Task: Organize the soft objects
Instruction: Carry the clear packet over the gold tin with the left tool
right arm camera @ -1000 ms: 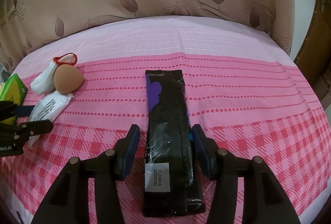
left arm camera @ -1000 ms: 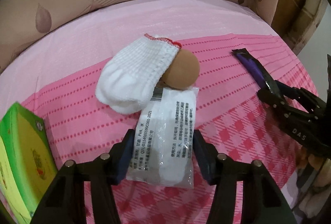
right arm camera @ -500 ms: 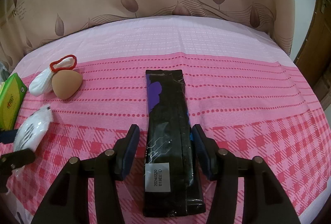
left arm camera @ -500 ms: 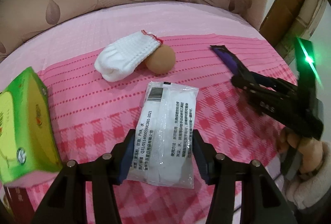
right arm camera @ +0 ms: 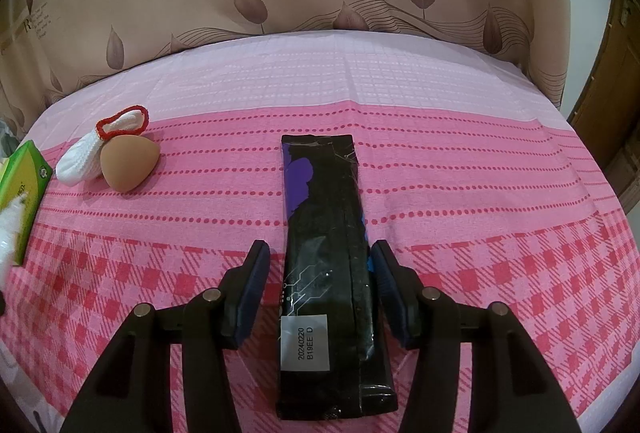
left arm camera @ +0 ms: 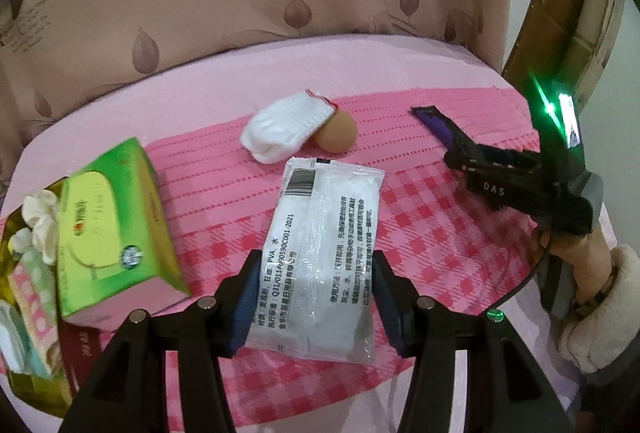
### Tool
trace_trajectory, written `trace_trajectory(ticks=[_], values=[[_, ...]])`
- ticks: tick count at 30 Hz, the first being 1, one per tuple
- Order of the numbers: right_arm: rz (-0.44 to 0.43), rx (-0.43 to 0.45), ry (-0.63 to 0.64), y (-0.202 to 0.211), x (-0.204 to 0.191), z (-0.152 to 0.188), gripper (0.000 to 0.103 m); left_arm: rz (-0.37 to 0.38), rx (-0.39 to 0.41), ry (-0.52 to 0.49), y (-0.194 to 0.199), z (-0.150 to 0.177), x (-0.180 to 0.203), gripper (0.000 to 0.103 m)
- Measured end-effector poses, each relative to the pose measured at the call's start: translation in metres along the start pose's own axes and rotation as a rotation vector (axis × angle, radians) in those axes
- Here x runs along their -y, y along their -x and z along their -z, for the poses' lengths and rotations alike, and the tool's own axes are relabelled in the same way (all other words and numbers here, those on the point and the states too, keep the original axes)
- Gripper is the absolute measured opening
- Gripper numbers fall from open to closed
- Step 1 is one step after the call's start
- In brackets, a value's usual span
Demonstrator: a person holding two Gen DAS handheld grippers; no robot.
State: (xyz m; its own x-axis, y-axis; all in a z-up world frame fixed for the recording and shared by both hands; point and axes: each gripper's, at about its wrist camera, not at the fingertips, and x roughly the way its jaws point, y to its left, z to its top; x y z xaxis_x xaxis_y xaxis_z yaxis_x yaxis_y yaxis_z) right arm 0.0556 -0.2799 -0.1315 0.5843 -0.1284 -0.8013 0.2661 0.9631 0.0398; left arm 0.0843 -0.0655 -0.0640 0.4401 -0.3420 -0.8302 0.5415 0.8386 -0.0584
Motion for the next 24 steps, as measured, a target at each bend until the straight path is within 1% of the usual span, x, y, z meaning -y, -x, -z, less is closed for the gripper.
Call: trace_trajectory(ticks=[5, 11, 14, 24], values=[[0.001, 0.000, 0.000, 0.000, 0.000, 0.000, 0.051, -0.024, 0.046, 0.014, 0.024, -0.001, -0.011, 0.053], [0.001, 0.000, 0.000, 0.000, 0.000, 0.000, 0.051, -0.086, 0.093, 0.041, 0.051, -0.004, -0.035, 0.053], [0.001, 0.000, 0.001, 0.000, 0.000, 0.000, 0.051, -0.121, 0.114, 0.058, 0.061, -0.004, -0.051, 0.053], [0.002, 0.000, 0.001, 0.000, 0.000, 0.000, 0.051, -0.242, 0.143, 0.138, 0.090, 0.001, -0.115, 0.053]])
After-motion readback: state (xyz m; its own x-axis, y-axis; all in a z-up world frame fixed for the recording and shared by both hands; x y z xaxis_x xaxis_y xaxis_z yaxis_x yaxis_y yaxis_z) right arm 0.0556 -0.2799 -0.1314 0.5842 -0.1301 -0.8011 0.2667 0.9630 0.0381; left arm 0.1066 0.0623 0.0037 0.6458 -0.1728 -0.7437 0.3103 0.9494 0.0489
